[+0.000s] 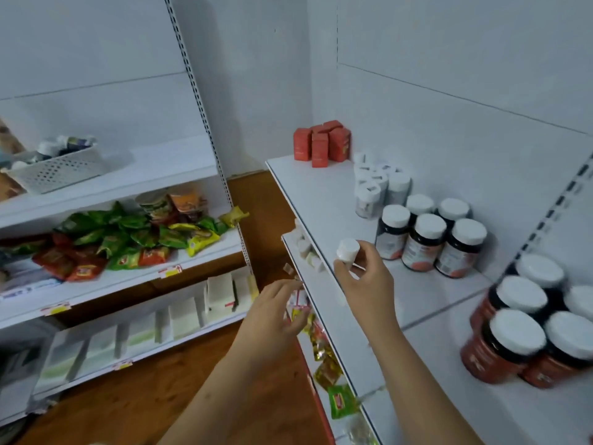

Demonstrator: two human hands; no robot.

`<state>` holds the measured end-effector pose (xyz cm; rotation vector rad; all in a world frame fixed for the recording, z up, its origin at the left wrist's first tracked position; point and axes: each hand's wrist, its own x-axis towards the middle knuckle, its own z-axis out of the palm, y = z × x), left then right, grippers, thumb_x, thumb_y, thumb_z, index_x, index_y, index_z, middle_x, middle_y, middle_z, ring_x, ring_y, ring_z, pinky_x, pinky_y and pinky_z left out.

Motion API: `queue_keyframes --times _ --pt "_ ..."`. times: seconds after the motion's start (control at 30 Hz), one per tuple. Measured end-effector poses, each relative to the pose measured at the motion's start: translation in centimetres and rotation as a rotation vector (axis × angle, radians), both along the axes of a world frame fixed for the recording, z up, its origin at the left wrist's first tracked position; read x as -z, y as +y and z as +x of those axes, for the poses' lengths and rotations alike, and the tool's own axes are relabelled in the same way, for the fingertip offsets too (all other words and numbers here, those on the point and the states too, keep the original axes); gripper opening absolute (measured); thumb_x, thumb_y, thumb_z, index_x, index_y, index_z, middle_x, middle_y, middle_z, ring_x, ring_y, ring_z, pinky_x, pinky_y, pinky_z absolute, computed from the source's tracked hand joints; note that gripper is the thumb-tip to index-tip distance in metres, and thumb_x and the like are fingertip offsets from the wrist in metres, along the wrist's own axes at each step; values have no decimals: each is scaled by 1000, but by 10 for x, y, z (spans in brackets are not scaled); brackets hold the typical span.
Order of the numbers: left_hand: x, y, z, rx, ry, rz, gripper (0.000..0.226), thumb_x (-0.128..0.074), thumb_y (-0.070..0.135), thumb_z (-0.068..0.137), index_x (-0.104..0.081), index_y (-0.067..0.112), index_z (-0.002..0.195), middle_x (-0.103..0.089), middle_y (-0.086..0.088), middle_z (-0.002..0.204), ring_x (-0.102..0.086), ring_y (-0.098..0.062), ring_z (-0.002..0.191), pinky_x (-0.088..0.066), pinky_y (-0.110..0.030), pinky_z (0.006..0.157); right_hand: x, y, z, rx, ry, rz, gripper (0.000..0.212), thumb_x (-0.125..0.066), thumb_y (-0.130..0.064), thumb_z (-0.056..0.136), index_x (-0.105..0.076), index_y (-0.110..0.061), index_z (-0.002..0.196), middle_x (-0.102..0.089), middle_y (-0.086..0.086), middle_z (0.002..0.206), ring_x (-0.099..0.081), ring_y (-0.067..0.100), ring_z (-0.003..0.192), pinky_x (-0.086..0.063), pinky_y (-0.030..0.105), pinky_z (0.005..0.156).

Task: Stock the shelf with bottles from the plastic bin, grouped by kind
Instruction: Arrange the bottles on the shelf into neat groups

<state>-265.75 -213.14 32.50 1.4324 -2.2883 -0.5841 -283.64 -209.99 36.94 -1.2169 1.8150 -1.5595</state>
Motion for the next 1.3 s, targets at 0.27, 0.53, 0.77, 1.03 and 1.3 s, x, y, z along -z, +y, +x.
queue_keyframes --times 0.27,0.53,0.77,1.03,1.3 --pt "7 -148 -2 30 46 7 48 -49 53 96 -38 42 142 -39 24 142 -37 3 130 -40 -20 105 8 -138 -1 27 45 75 35 -71 -24 88 -56 -22 119 -65 -7 113 -61 10 102 -40 2 74" --pt "19 -336 -35 270 119 -62 43 -51 44 97 -46 34 139 -46 19 139 -40 1 129 -37 -24 109 39 -276 -20 262 0 107 28 -69 -18 88 -54 -29 109 -63 -14 98 -60 2 93 -42 3 68" --pt "12 -470 -70 526 135 -87 43 -54 41 96 -50 27 137 -50 13 138 -44 -3 125 -30 -15 105 14 -392 -42 600 60 54 24 -65 -13 90 -52 -21 109 -56 -18 88 -56 -2 80 -39 3 62" --pt "27 -528 -138 795 98 -128 45 -53 42 95 -54 23 135 -53 6 137 -48 -13 125 -34 -24 104 46 -470 -115 1033 226 251 16 -62 -13 84 -56 -5 97 -61 14 98 -59 33 92 -42 37 78" --pt "48 -536 -148 832 77 -217 45 -51 42 89 -59 22 128 -54 2 130 -48 -18 122 -39 -33 102 67 -494 -120 1198 149 331 29 -69 -7 77 -56 1 102 -58 22 108 -54 39 103 -38 40 87"
